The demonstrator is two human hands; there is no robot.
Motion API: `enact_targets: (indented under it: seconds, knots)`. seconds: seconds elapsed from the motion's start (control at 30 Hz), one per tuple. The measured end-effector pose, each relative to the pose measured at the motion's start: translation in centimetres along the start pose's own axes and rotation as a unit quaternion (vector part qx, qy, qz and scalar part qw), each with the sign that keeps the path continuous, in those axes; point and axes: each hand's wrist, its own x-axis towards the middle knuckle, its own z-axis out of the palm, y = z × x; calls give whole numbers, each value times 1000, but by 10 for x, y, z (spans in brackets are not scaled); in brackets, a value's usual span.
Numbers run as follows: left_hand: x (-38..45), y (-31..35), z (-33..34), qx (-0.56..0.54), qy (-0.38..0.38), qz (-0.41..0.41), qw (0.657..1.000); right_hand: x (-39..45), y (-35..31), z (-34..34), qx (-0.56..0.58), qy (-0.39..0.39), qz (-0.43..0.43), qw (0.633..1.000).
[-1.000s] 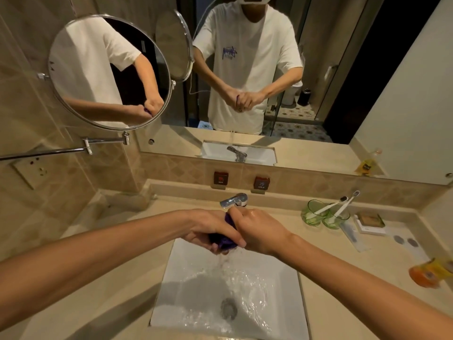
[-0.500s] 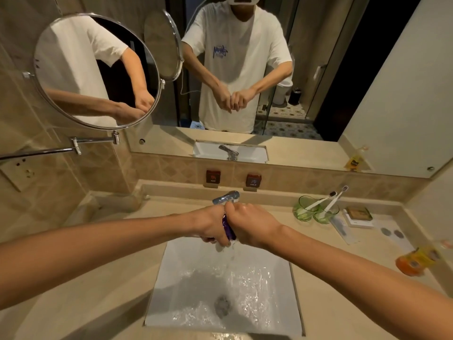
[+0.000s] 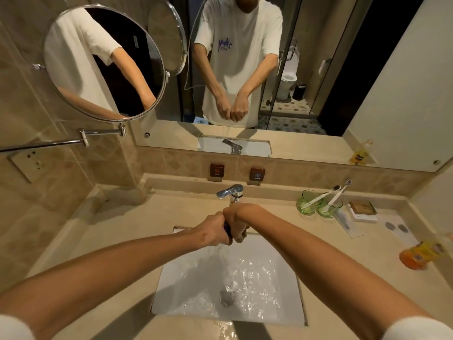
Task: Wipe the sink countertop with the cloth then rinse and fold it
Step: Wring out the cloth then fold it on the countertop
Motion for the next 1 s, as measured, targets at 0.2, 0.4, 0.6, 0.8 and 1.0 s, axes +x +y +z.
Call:
enact_targets:
  seconds: [0.2,0.4,0.6,0.8,1.0]
  knots:
    - [-33,-9,-46,-318,-194,-14,928,-22,1,2,3,184,-20,983]
    - [-82,-7,-84,-621,-254,31,741,-80,4,1,39,509,-42,859]
    - [-106,13,-74,-709,-300,92,631,-89,-5,-3,-44,626,-103,772]
    - [-111,15,-98,-571,-435,110,688,-102,10,-13,-59,629,-317,707]
    - [-119,37,-117,-411,-370,38,832,-105,14,-13,-94,608,-262,744]
